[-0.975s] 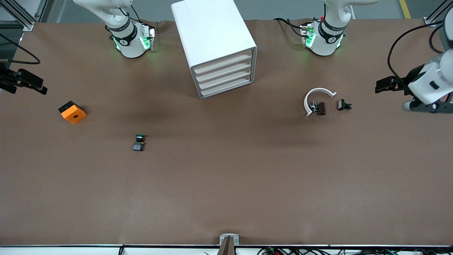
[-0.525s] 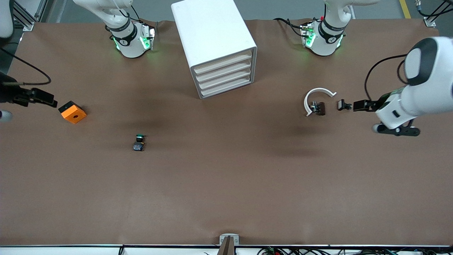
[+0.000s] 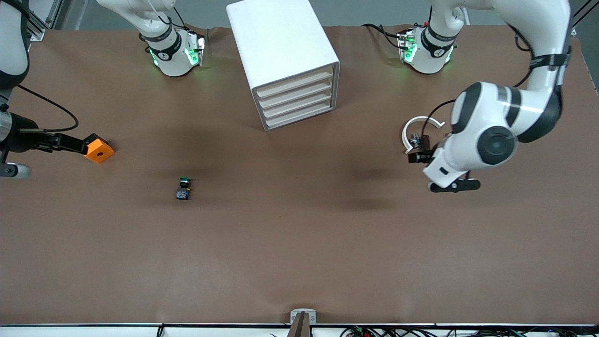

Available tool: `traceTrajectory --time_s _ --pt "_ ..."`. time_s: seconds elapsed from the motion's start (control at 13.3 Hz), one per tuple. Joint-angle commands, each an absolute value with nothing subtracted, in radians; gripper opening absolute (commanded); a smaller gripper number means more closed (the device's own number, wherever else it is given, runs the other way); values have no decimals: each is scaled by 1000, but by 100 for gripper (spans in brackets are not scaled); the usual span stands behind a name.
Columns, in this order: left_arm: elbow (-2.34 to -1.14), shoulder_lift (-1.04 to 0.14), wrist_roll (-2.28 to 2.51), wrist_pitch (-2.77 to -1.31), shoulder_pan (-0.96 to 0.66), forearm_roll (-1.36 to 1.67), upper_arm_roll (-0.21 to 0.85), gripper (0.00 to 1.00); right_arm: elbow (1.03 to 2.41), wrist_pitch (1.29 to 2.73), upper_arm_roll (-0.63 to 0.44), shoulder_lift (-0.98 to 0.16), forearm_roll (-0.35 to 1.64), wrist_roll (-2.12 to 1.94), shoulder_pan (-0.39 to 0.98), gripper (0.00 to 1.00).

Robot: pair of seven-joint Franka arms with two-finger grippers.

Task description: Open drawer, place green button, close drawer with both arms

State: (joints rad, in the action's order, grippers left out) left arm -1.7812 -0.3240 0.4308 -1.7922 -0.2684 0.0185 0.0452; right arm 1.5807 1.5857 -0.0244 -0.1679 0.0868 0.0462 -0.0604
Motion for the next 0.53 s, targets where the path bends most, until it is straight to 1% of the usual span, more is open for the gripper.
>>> traceTrajectory --time_s 0.0,0.15,0.45 --pt "-1692 -414 633 -1792 -330 26 46 100 1578 1659 -20 -247 109 106 -12 100" --pt "-1649 -468 794 -1792 -351 43 87 100 1606 1756 -20 -291 112 107 4 100" --pt "-1485 -616 1137 -1784 -353 204 164 100 1657 1906 -20 -348 112 106 57 100"
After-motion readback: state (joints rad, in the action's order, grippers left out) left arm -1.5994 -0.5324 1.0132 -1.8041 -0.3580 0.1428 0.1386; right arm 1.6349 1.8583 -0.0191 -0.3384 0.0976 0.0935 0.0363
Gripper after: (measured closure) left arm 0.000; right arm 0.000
